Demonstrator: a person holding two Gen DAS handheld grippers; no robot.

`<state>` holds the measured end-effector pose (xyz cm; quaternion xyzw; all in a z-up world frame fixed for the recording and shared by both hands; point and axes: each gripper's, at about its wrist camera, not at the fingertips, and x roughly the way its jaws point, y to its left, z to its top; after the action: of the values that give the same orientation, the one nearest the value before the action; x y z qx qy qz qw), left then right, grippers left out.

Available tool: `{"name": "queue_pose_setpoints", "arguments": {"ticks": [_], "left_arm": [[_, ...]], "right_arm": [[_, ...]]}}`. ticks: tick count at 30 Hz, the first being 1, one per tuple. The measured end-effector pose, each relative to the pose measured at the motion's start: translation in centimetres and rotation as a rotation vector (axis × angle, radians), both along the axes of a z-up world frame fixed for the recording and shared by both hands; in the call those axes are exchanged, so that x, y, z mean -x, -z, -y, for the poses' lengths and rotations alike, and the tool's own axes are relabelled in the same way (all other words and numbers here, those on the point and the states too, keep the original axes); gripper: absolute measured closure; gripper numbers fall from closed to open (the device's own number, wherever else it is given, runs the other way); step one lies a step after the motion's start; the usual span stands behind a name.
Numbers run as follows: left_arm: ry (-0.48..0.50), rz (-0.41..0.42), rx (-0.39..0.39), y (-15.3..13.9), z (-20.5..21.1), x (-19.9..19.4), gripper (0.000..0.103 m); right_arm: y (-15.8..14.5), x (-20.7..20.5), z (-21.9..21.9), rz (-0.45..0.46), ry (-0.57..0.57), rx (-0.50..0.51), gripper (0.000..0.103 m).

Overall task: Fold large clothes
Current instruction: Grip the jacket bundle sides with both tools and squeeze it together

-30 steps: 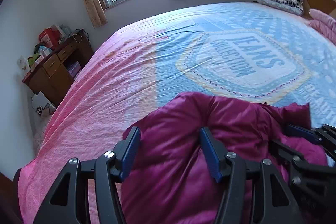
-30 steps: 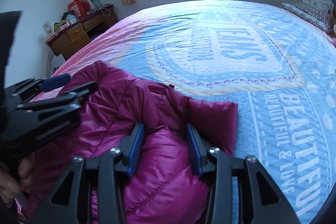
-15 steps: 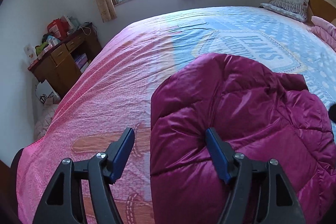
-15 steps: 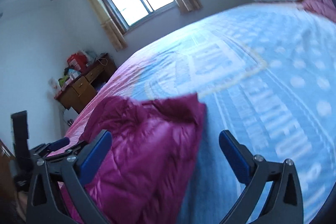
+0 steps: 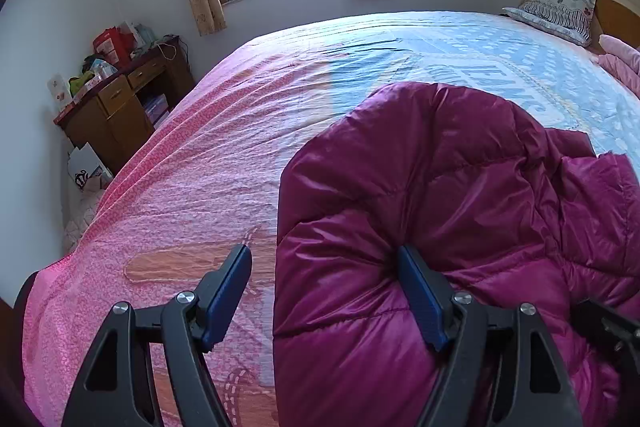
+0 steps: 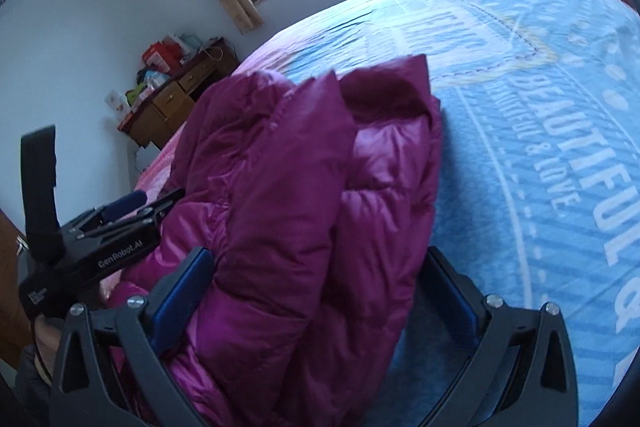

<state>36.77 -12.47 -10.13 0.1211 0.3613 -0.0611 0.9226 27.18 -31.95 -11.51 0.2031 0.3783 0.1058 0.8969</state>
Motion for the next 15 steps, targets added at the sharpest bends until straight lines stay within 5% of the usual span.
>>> {"name": "queue_pose_setpoints", "arguments": {"ticks": [2, 4, 9, 15], "left_arm": [[-0.002, -0.004, 0.002, 0.0, -0.1, 0.0, 0.028], [-0.003, -0.006, -0.001, 0.0, 0.0, -0.1, 0.028], [0.008, -0.010, -0.001, -0.4, 0.0, 0.1, 0.028], [0.028, -0.034, 0.269, -3.0, -4.0, 1.8, 0.028]], "right_arm": [[-0.1, -0.4, -0.8, -0.006, -0.021, 0.038, 0.004], [0.0, -0.3, -1.3, 0.006, -0.059, 0.046, 0.021], [0.4, -0.3, -1.0, 0.020, -0.062, 0.030, 0.028], [0.6, 0.0, -0.7, 0.026, -0.055, 0.003, 0.030]]}}
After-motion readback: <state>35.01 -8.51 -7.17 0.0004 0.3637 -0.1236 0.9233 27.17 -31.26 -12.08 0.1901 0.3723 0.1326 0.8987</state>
